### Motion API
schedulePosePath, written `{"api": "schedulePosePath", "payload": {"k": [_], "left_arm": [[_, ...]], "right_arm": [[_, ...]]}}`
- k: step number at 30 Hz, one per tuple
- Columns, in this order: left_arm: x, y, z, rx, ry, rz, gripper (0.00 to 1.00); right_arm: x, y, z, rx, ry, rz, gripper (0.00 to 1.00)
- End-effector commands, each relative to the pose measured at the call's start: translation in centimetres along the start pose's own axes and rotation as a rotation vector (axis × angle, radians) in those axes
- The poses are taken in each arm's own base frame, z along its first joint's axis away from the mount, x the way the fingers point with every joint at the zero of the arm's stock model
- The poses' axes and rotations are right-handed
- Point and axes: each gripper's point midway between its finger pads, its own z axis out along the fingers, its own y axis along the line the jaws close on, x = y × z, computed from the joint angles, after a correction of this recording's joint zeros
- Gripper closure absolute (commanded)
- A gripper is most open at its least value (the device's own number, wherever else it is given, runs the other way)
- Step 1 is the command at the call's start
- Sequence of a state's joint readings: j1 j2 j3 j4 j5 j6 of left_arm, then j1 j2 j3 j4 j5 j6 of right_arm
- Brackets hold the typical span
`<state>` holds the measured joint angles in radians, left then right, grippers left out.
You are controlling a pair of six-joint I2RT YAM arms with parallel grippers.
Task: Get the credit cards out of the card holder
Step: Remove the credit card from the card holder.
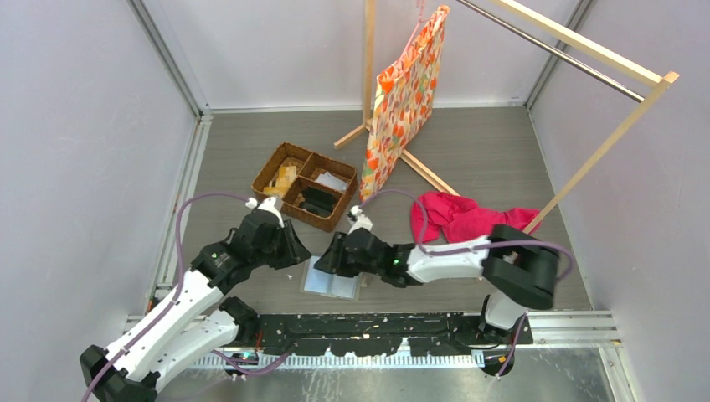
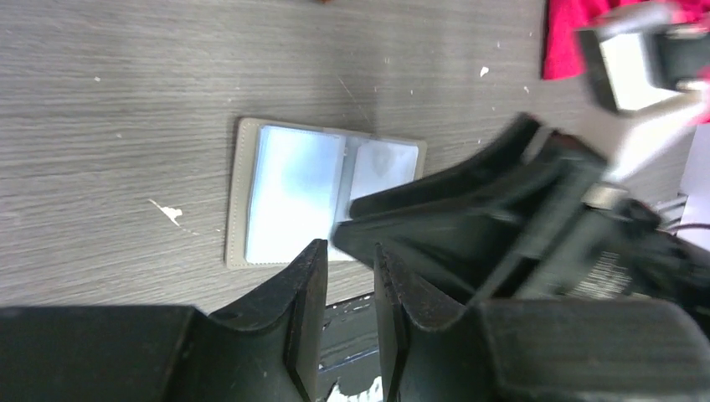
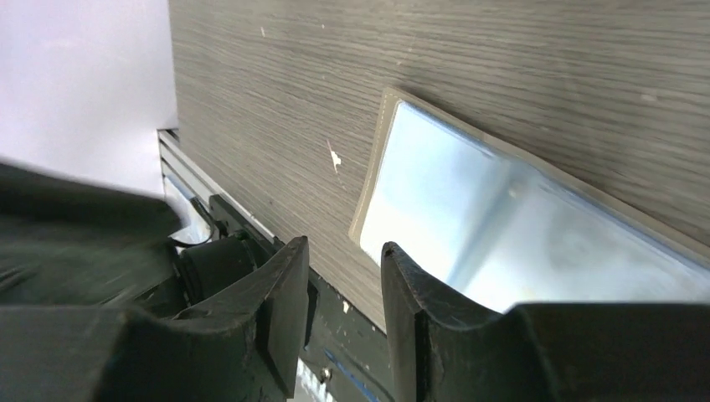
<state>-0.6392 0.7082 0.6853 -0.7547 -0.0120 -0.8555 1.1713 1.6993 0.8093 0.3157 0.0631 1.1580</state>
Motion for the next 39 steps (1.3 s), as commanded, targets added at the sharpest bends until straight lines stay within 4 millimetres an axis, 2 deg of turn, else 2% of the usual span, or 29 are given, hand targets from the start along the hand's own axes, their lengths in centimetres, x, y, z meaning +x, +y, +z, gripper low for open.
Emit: {"api": "schedulePosePath", "payload": {"k": [1,3,6,10,13,21,28,32,35,39], "left_arm": [[1.6,-1.0,1.6,0.079,0.077,0.001,0.71],[2.6,-0.5,2.8,0.069,0.108,-0.017,0.71],[3.8,1.2,4.5,0.011,0.133,-0.041,0.71],[5.6,3.5,6.2,-0.079,0.192,-0.050,0.71],[6.7,4.5,7.1,-0.112,0.229,-0.060,0.72],[8.1,5.6,8.1,-0.128,0.255,-0.082,0.72],[8.3,5.9,8.5,-0.131,0.257,-0.084,0.72],[8.5,5.9,8.7,-0.127,0.266,-0.084,0.72],[8.8,6.0,8.8,-0.129,0.279,-0.083,0.72],[8.8,6.0,8.8,-0.128,0.275,-0.082,0.72]], "right_arm": [[-3.0,-1.5,-4.1,0.062,-0.149,-0.009,0.57],[-2.6,-3.5,-4.8,0.103,-0.148,0.012,0.57],[-2.1,-5.2,-5.2,0.130,-0.144,0.044,0.57],[-1.4,-6.1,-5.2,0.136,-0.133,0.067,0.57],[-1.4,-6.2,-5.1,0.138,-0.137,0.072,0.58],[-1.0,-6.6,-4.2,0.152,-0.120,0.068,0.57],[-0.2,-7.2,-3.4,0.158,-0.091,0.072,0.58],[-0.2,-6.4,-3.0,0.142,-0.075,0.060,0.58],[-0.7,-6.2,-3.6,0.142,-0.103,0.056,0.59],[-1.9,-7.0,-5.5,0.173,-0.170,0.054,0.58]]}}
